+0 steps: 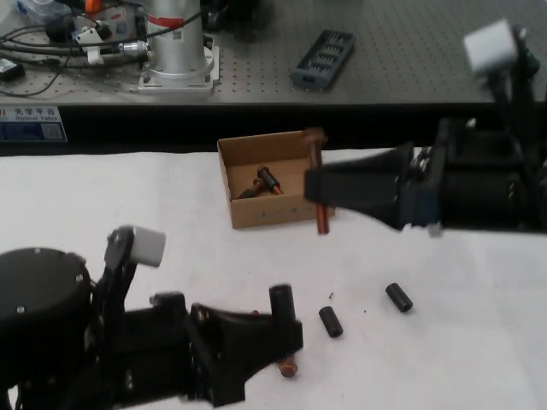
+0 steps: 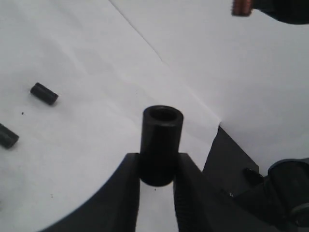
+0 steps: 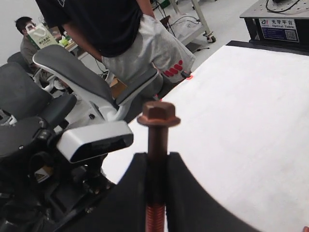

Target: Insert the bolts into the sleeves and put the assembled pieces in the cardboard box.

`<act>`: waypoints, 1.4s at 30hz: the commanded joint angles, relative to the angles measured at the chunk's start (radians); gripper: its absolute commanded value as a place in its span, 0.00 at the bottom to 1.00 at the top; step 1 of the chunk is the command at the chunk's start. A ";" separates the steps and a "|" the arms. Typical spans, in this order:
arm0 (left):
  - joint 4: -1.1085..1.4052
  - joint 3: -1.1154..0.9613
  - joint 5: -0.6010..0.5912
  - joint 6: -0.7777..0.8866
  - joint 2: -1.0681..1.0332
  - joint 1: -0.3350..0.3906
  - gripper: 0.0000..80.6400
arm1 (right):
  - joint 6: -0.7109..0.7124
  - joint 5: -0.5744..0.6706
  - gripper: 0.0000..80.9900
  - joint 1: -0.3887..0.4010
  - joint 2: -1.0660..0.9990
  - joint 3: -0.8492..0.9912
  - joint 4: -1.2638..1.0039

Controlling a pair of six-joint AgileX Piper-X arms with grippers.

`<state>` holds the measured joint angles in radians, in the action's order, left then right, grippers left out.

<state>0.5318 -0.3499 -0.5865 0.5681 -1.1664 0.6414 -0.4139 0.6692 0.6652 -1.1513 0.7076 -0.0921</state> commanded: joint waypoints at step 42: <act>0.054 0.020 -0.158 -0.073 -0.069 -0.002 0.03 | -0.117 0.048 0.05 0.024 -0.077 -0.134 -0.213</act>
<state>0.5583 -0.3208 -0.7590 0.5394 -1.2386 0.6406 -0.5241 0.6975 0.6876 -1.2296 0.5695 -0.2829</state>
